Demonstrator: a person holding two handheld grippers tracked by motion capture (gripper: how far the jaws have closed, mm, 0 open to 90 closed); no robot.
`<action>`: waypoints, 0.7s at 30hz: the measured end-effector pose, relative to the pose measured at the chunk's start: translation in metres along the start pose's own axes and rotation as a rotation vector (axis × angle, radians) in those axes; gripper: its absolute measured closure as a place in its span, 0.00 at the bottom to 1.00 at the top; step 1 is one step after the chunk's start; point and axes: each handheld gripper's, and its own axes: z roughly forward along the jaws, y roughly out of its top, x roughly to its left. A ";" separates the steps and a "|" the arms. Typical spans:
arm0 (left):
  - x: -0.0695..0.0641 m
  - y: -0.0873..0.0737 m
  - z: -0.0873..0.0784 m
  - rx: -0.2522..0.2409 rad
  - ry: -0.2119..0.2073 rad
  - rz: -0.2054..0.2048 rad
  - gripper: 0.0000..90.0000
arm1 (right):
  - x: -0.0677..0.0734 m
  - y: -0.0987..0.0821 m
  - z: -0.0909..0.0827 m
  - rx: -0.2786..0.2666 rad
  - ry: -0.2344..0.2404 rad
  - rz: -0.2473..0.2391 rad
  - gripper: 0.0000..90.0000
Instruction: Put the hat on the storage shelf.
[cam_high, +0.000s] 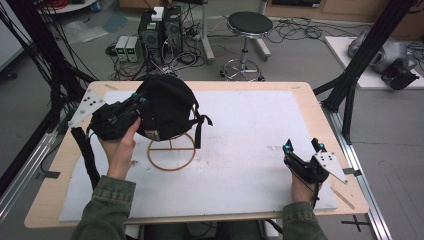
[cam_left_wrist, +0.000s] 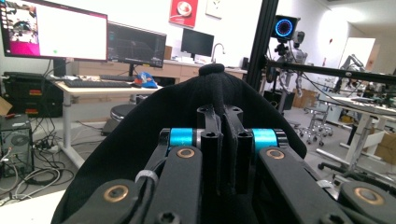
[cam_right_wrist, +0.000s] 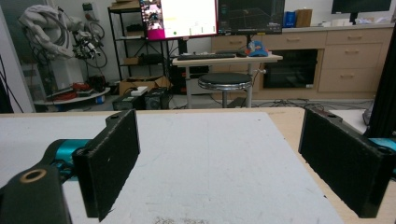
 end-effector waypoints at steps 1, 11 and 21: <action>-0.001 -0.001 0.000 0.003 -0.005 0.001 0.95 | 0.000 0.000 0.000 -0.001 0.000 -0.001 0.13; -0.002 -0.003 -0.003 0.018 -0.021 -0.037 0.75 | 0.001 0.000 0.000 -0.001 -0.003 -0.002 0.13; -0.002 -0.002 -0.007 -0.010 0.062 -0.008 0.36 | 0.002 0.001 0.000 -0.006 -0.004 -0.010 0.13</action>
